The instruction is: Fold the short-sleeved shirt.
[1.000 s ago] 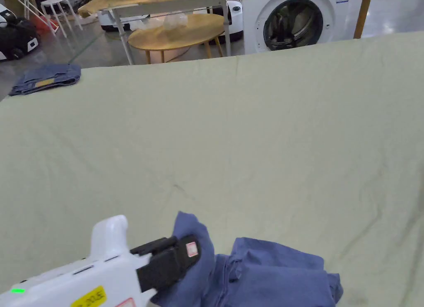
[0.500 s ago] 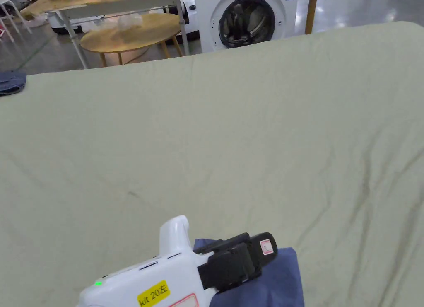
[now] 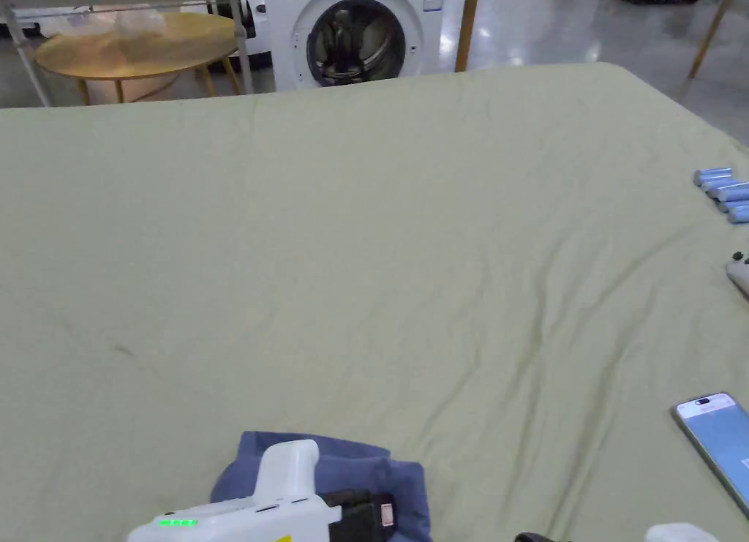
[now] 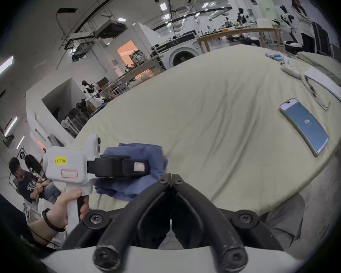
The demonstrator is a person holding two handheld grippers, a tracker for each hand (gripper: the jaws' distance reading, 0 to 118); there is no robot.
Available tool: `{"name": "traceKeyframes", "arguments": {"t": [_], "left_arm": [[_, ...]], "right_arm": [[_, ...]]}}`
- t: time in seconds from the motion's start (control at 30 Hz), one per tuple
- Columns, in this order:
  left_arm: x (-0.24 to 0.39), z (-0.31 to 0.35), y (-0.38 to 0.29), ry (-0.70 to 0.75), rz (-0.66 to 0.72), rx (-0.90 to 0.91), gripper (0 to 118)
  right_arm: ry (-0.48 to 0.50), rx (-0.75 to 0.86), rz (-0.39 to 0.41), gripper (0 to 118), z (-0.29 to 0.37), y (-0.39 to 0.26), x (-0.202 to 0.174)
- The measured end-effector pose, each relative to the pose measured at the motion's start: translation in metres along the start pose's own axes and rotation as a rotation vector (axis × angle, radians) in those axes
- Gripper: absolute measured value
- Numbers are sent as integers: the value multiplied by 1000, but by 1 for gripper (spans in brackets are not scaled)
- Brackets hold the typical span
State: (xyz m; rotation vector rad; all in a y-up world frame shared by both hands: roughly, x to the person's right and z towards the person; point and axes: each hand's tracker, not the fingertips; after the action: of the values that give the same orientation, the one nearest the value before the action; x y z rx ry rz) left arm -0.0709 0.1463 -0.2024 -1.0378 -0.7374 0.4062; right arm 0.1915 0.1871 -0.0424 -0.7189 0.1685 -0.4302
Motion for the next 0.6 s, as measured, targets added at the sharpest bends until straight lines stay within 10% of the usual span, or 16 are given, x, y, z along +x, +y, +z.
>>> {"name": "traceKeyframes", "arguments": {"t": [0.13, 0.43, 0.6], "left_arm": [[5, 38, 3, -73, -3, 64, 54], [-43, 158, -6, 84, -7, 185, 61], [-81, 170, -10, 78, 67, 196, 61]], "right_arm": [[87, -56, 33, 0, -33, 7, -18], [-6, -235, 194, 0, -114, 23, -56], [2, -270, 129, 0, -139, 13, -40]]}}
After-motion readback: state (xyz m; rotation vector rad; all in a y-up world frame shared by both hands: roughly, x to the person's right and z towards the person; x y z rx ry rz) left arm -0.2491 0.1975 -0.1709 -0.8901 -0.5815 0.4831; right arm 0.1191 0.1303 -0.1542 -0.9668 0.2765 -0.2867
